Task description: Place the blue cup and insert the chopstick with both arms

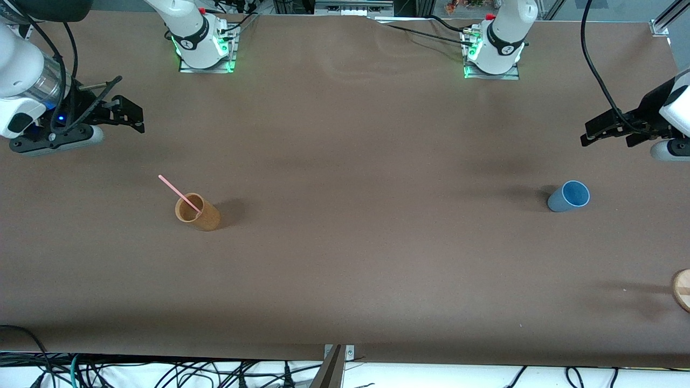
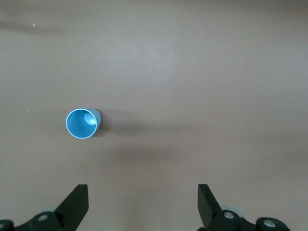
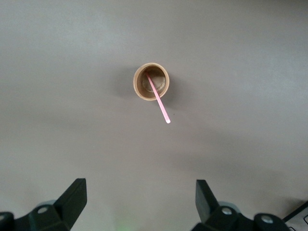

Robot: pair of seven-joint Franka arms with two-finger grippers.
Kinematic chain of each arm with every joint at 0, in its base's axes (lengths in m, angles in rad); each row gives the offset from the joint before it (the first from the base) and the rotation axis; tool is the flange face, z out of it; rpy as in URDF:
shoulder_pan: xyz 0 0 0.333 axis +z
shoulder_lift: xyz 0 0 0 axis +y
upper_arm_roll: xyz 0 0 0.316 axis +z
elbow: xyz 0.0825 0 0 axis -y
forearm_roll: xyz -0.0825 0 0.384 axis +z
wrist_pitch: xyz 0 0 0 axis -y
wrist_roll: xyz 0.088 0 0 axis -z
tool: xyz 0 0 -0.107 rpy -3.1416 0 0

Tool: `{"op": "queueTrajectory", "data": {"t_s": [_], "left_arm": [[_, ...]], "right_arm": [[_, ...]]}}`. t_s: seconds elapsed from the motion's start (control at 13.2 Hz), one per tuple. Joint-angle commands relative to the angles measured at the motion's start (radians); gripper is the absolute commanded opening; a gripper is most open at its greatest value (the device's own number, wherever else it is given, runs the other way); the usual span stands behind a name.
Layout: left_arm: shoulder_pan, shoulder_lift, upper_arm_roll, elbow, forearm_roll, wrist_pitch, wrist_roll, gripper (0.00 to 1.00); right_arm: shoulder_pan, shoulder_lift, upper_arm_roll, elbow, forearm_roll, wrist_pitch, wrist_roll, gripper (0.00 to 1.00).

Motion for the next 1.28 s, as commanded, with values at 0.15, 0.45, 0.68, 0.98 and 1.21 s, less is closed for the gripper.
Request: {"op": "queueTrajectory", "data": {"t_s": [0.15, 0.45, 0.68, 0.98, 1.21], "left_arm": [[0.003, 0.017, -0.004, 0.03, 0.023, -0.013, 0.013, 1.0], [0.001, 0.017, -0.004, 0.03, 0.025, -0.013, 0.013, 1.0], [0.0, 0.017, -0.006, 0.032, 0.037, -0.013, 0.028, 1.0], [-0.006, 0.017, -0.009, 0.032, 0.037, -0.013, 0.027, 1.0], [-0.01, 0.017, -0.024, 0.032, 0.038, -0.013, 0.025, 1.0]], "right_arm": [[-0.008, -0.034, 0.002, -0.034, 0.022, -0.003, -0.001, 1.0], [-0.008, -0.034, 0.002, -0.035, 0.022, -0.001, -0.001, 1.0], [-0.008, -0.034, 0.002, -0.035, 0.022, -0.003, 0.001, 1.0], [-0.008, -0.034, 0.002, -0.037, 0.022, -0.006, -0.001, 1.0], [-0.008, -0.034, 0.002, -0.037, 0.022, -0.012, -0.001, 1.0]]}}
